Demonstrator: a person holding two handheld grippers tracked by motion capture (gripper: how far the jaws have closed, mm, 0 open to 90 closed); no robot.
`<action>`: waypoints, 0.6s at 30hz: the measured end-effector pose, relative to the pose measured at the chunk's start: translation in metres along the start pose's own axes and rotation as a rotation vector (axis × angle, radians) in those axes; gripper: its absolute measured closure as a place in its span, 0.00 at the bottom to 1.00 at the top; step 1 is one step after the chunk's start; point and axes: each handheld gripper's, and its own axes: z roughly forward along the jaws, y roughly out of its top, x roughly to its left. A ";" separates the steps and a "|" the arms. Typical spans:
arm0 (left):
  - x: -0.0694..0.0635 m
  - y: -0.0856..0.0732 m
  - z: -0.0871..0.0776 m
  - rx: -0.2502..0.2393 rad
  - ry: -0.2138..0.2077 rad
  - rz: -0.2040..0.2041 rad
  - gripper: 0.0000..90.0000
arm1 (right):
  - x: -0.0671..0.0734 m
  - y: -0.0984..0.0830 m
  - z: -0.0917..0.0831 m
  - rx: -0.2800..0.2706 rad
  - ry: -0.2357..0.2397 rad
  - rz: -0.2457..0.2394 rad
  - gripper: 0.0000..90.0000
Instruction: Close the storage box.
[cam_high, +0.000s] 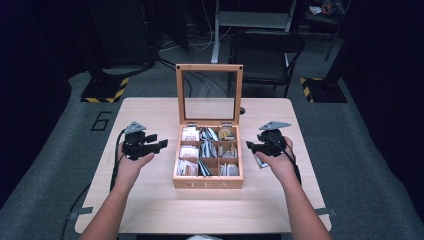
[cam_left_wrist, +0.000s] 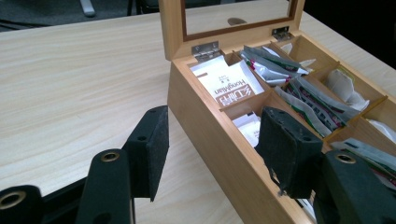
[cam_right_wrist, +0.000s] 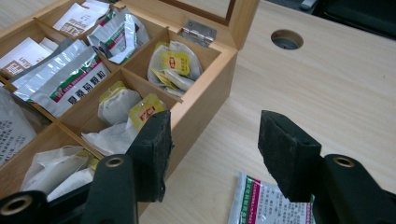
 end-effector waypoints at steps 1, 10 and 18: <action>0.000 -0.001 0.001 0.003 0.000 -0.002 0.48 | 0.000 0.009 -0.002 -0.005 0.010 -0.013 0.50; 0.004 -0.002 0.001 0.000 0.020 -0.014 0.46 | -0.001 0.041 -0.004 -0.049 0.053 0.006 0.55; -0.001 0.002 -0.001 -0.013 0.009 -0.032 0.40 | 0.003 0.070 -0.012 -0.045 0.071 -0.017 0.53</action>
